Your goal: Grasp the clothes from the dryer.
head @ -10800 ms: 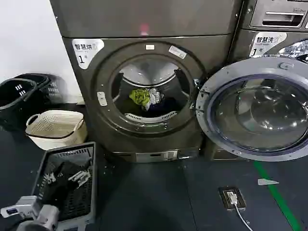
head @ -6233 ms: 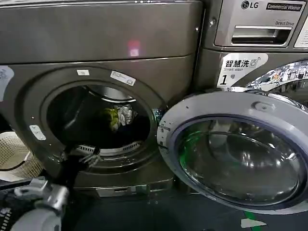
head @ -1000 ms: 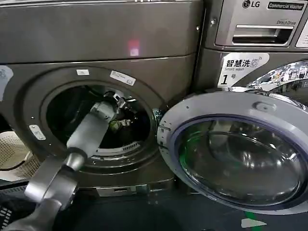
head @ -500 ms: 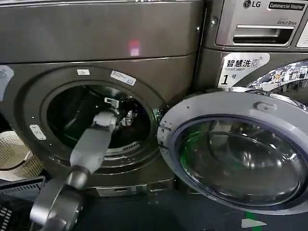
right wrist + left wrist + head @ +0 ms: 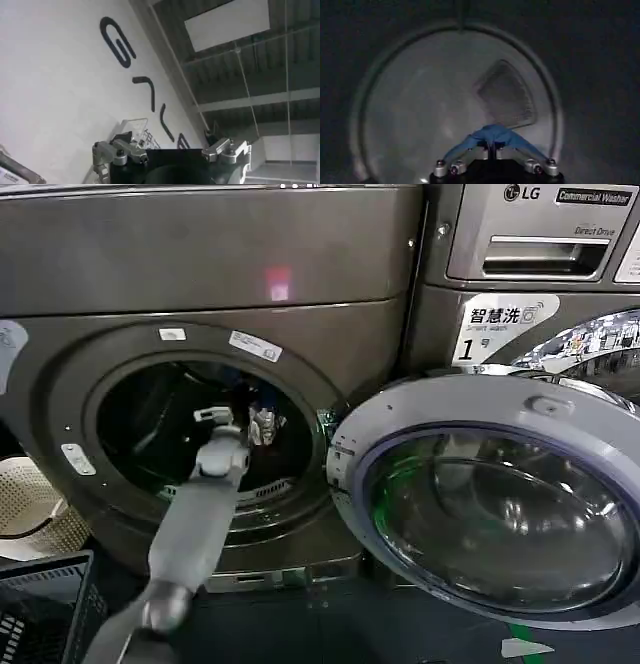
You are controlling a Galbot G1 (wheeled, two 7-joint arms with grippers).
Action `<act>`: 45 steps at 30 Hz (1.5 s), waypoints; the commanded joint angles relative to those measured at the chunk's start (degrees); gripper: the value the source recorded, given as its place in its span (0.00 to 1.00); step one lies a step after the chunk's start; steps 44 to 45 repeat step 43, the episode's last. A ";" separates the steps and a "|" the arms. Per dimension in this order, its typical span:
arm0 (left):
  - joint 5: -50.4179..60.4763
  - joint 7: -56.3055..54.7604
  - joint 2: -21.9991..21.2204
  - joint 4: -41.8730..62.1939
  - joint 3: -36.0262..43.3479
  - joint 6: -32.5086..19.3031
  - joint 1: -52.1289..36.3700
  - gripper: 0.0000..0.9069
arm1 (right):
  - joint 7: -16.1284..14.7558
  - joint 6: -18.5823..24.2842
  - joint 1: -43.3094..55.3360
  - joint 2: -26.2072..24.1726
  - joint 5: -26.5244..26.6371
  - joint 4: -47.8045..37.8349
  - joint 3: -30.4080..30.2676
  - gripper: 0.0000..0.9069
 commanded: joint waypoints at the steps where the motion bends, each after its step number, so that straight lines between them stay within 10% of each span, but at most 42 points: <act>1: 6.36 -8.47 0.64 -13.45 -2.68 -1.66 14.07 0.00 | 1.52 0.82 -0.05 -0.16 0.43 0.07 0.15 1.00; 45: 5.07 -5.85 1.01 -15.34 -2.64 -0.16 13.64 0.00 | 1.13 1.13 -0.24 -0.20 0.79 -0.36 1.24 1.00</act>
